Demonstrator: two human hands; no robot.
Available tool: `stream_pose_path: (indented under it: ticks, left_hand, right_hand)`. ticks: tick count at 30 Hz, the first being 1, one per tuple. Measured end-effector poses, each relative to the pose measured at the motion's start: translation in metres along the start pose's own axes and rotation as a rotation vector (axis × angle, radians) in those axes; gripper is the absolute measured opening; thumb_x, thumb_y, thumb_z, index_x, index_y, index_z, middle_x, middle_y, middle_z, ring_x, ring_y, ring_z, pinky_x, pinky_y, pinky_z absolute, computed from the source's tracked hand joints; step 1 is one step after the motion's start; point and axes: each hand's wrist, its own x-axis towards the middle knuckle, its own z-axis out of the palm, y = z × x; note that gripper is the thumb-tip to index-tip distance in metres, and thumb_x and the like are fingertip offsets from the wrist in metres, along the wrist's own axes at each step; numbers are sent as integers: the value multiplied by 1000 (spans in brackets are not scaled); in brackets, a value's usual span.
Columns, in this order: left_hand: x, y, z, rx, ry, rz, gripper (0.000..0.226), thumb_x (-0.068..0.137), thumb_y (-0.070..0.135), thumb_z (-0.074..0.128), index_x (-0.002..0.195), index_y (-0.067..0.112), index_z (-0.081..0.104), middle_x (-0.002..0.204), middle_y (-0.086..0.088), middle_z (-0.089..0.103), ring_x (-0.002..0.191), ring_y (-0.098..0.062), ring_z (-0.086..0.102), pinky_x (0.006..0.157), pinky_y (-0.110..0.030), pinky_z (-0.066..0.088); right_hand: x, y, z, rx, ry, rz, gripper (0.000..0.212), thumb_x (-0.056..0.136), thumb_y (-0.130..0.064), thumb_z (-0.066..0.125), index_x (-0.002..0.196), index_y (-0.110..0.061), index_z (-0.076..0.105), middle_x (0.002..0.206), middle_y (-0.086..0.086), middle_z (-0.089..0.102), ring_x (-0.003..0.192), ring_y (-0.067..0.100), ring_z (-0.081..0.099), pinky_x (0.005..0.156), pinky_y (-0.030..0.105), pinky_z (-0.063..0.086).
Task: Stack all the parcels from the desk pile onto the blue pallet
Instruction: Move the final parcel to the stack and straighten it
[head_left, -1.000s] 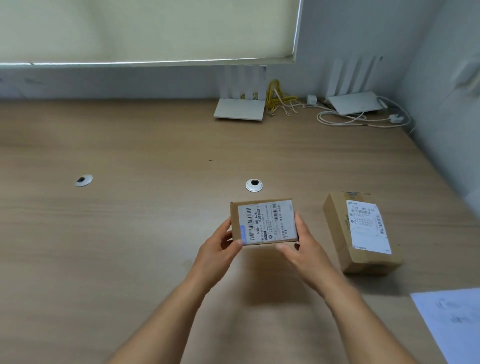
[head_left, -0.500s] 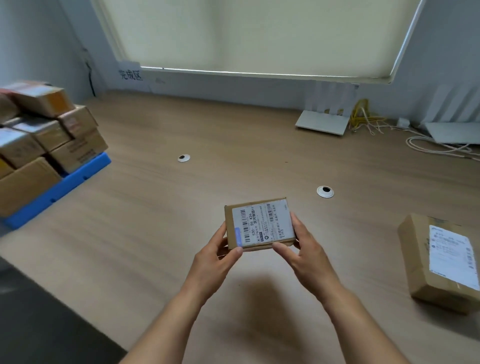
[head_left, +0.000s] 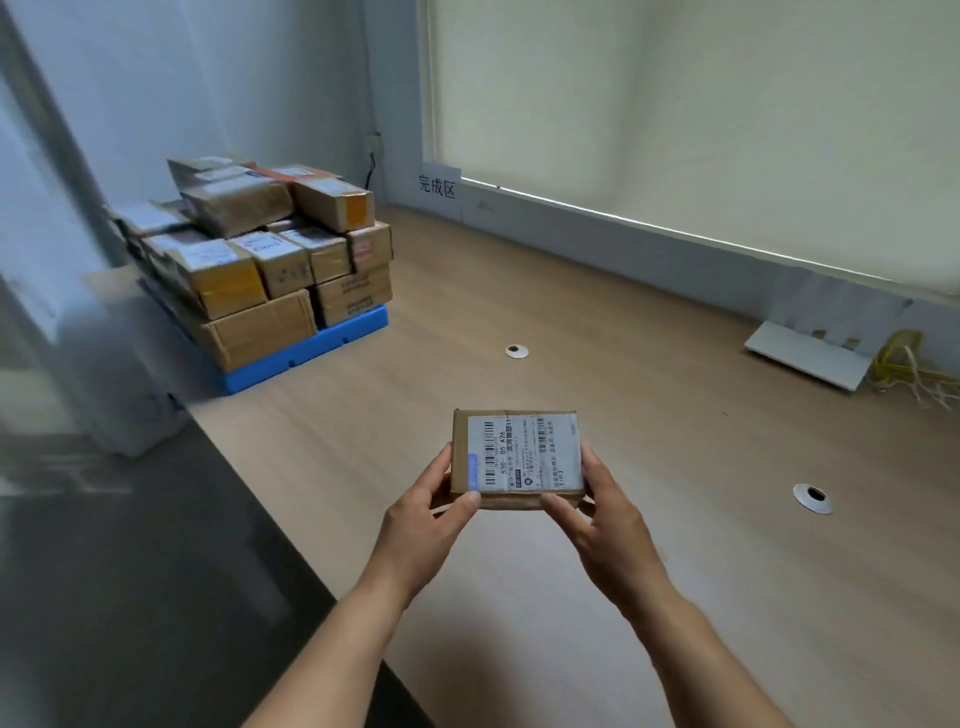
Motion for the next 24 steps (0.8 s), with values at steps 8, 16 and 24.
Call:
stream_pose_path:
  ticks: [8, 16, 24]
  left_hand:
    - [9, -21, -124, -14, 147, -10, 56, 94, 28, 54, 142, 41, 28, 121, 25, 46, 112, 2, 43, 92, -19, 33]
    - [20, -60, -246, -10, 247, -18, 58, 94, 27, 55, 144, 38, 28, 133, 16, 50, 92, 16, 48, 91, -12, 32]
    - [32, -84, -352, -9, 435, 17, 52, 92, 19, 58, 139, 32, 41, 120, 18, 56, 112, 0, 50, 94, -8, 35]
  right_hand:
    - [36, -84, 103, 0, -86, -139, 60, 89, -32, 62, 142, -34, 34, 130, -14, 54, 115, 2, 52, 98, 27, 45]
    - [61, -159, 211, 0, -150, -224, 62, 89, -33, 58, 144, -31, 30, 136, -9, 51, 119, 7, 51, 97, 27, 46]
    - [93, -224, 304, 61, -171, -311, 60, 88, -40, 56, 144, -35, 34, 131, -8, 54, 117, 7, 50, 93, 37, 51]
